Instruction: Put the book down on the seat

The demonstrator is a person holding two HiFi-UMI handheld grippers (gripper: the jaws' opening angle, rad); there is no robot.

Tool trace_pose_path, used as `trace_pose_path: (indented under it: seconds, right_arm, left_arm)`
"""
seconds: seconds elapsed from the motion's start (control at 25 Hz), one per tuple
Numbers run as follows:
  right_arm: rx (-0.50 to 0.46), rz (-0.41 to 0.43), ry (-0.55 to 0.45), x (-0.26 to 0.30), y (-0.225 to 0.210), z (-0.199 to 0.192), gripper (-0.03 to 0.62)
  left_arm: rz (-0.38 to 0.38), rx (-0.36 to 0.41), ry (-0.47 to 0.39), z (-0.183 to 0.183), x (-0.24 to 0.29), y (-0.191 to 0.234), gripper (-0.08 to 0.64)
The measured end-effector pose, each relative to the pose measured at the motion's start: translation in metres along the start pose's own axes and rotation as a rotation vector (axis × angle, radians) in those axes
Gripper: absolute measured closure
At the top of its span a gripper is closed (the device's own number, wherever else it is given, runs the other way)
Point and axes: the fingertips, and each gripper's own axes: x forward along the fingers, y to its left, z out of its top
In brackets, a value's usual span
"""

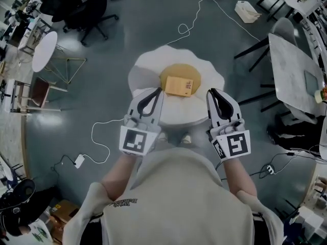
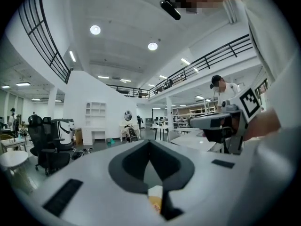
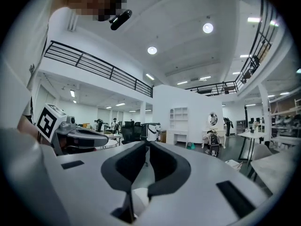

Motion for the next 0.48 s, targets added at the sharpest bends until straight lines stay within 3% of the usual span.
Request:
trace_pose_path:
  seconds: [0.2, 0.48]
  right_arm:
    - [-0.079, -0.058, -0.034, -0.014, -0.002, 0.0, 0.563]
    - [-0.02, -0.053, -0.066, -0.012, -0.002, 0.014, 0.571]
  left_arm:
    - [0.032, -0.033, -0.022, 0.001, -0.009, -0.006, 0.549]
    - [0.044, -0.009, -0.064, 0.014, -0.012, -0.006, 0.549]
